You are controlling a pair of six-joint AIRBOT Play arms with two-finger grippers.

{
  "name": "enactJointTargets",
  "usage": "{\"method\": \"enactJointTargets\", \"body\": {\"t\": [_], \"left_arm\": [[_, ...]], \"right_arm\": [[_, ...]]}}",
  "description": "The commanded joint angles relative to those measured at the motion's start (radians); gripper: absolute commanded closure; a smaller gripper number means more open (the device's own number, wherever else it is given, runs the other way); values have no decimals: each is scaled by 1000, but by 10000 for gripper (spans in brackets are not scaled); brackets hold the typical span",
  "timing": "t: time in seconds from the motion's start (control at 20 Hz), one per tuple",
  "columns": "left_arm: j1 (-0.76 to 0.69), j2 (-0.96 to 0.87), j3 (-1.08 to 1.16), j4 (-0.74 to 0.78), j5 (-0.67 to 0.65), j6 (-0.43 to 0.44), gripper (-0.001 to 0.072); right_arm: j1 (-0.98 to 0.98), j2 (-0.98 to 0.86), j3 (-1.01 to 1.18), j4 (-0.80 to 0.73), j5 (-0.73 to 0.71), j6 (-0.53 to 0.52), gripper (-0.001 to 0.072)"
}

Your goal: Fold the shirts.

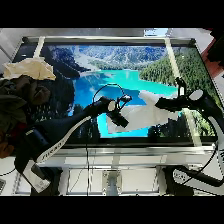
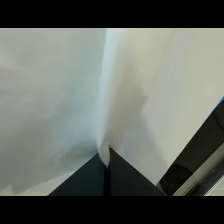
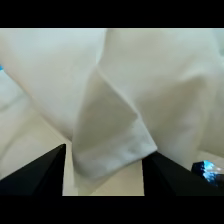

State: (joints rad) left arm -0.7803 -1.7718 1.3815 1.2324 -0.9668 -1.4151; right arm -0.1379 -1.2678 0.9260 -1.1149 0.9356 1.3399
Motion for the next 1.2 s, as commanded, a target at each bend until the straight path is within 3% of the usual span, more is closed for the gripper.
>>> {"method": "enactJointTargets", "body": {"t": [0.0,0.05,0.15,0.25,0.35,0.45,0.75,0.95,1.15], "left_arm": [[1,0,0,80,-12,-2,695],[2,0,2,119,-19,-9,695],[2,11,18,303,-73,-77,696],[2,43,54,624,-194,-193,696],[8,100,90,869,-317,-228,696],[24,197,112,991,-404,-241,696],[31,619,119,1009,-522,-298,696],[31,849,126,1009,-518,-340,696],[32,918,225,1027,-479,-343,697]], "right_arm": [[32,-27,-3,-24,-108,29,549],[29,-27,3,-43,-99,29,674],[11,-25,40,-60,-30,28,684],[-10,-7,98,-63,64,21,684],[-22,45,159,-65,153,1,684],[-22,130,218,-59,258,-27,685],[-23,530,267,-33,389,-31,686],[-23,761,298,-33,330,-19,687],[-23,806,447,-18,235,-1,689]]}}
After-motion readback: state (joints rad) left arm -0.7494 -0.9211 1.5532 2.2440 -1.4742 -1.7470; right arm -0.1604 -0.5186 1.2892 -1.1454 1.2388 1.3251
